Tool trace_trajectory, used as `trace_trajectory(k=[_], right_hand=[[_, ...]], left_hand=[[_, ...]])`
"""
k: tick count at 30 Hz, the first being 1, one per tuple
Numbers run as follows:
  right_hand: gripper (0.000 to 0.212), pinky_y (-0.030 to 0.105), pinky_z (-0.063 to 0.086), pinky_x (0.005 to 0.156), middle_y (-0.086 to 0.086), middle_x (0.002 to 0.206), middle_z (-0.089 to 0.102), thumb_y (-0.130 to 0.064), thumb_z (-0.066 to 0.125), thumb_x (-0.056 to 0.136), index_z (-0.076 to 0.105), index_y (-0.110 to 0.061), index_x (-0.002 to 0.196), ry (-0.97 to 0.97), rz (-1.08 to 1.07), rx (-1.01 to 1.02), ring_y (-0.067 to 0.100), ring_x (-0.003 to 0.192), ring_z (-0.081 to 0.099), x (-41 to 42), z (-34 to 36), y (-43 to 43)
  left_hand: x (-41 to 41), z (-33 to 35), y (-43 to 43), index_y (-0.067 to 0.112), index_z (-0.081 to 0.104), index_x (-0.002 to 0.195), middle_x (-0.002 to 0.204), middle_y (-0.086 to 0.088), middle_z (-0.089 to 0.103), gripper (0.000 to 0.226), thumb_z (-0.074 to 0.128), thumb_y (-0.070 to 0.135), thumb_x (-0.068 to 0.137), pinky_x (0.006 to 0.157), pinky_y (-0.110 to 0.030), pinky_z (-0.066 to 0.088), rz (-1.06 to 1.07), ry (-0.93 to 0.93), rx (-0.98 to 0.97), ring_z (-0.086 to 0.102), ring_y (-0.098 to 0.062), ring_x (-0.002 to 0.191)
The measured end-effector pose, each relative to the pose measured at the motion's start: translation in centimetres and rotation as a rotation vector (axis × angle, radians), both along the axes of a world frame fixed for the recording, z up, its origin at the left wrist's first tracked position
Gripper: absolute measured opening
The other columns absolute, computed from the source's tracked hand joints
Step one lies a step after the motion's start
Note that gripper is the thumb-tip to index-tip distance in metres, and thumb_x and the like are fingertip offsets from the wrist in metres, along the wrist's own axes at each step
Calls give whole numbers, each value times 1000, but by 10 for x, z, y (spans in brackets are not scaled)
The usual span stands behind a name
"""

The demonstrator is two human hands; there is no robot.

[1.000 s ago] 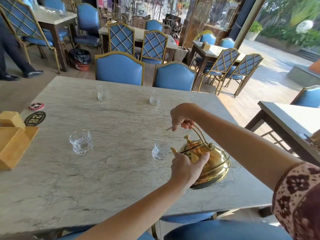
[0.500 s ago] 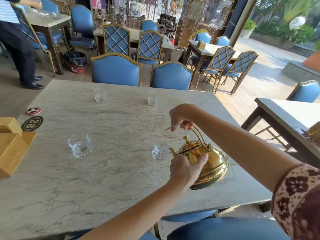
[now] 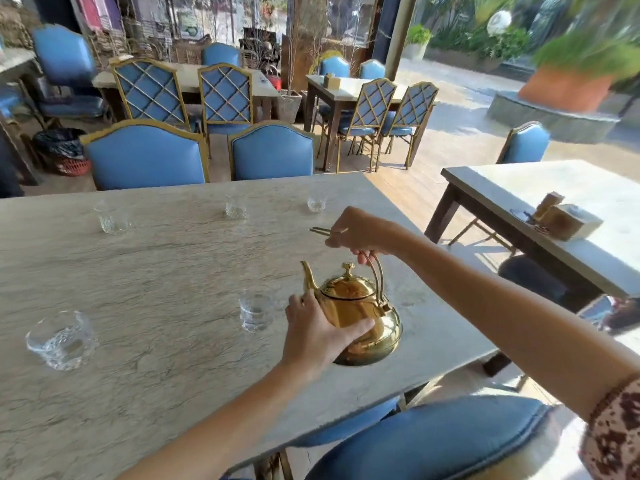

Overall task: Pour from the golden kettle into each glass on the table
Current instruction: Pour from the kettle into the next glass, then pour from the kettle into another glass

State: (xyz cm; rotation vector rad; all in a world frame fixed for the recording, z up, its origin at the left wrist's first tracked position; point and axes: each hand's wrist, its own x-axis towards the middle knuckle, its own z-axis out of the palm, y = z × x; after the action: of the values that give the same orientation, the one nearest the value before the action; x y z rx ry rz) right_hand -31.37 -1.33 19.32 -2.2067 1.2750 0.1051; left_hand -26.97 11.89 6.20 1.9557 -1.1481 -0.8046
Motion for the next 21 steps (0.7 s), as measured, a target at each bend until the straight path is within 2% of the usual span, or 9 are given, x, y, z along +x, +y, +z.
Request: trace_trajectory(k=[3, 6, 8, 11, 13, 16, 19, 21], right_hand=[[36, 21, 43, 33, 13, 56, 50, -21, 55, 97, 61, 12, 111, 24, 6, -39, 18, 38, 49, -26, 9, -29], [39, 25, 44, 36, 16, 57, 52, -22, 56, 97, 60, 14, 109, 94, 19, -47, 21, 40, 50, -51, 9, -62], [39, 26, 44, 36, 16, 56, 53, -23, 55, 97, 58, 15, 108, 166, 37, -53, 22, 40, 50, -67, 4, -84], [31, 26, 44, 36, 15, 52, 52, -18, 54, 97, 56, 12, 104, 229, 67, -46, 21, 38, 49, -88, -10, -117], [25, 26, 42, 37, 13, 46, 51, -15, 54, 97, 53, 10, 95, 281, 96, -25, 20, 36, 47, -99, -20, -136], [22, 28, 41, 39, 14, 50, 48, -14, 54, 97, 50, 5, 87, 344, 154, -1, 21, 40, 46, -107, -33, -158], [24, 29, 40, 42, 14, 55, 48, -16, 55, 96, 51, 4, 83, 397, 200, -15, 22, 44, 46, -109, -39, -173], [25, 29, 41, 42, 14, 56, 49, -16, 56, 95, 51, 4, 82, 417, 226, -25, 22, 45, 47, -109, -39, -181]], left_hand=[[-25, 6, -26, 18, 40, 145, 139, -3, 44, 107, 78, 71, 60, 100, -28, 45, -40, 104, -39, 45, -20, 132], [-57, 6, -53, 23, 46, 140, 134, 1, 53, 109, 73, 80, 51, 103, -33, 51, -59, 189, -51, 52, -19, 127], [-80, 6, -70, 24, 47, 140, 132, 3, 56, 103, 72, 78, 56, 98, -28, 51, -74, 235, -39, 54, -17, 124], [-115, 6, -93, 28, 52, 129, 117, 12, 62, 71, 78, 63, 72, 84, -14, 47, -78, 339, -6, 60, -5, 110], [-135, 5, -107, 32, 51, 118, 104, 20, 60, 55, 78, 56, 76, 79, -10, 46, -63, 407, 16, 58, 3, 99], [-162, 2, -126, 30, 51, 120, 100, 21, 59, 55, 77, 54, 77, 72, -7, 44, 6, 506, 30, 58, 2, 95], [-182, 2, -141, 21, 52, 127, 109, 10, 62, 63, 76, 54, 79, 64, -4, 44, 65, 538, 23, 57, 0, 94], [-190, 4, -150, 19, 52, 124, 110, 8, 63, 61, 75, 54, 80, 63, -4, 45, 105, 538, 11, 57, 1, 91]])
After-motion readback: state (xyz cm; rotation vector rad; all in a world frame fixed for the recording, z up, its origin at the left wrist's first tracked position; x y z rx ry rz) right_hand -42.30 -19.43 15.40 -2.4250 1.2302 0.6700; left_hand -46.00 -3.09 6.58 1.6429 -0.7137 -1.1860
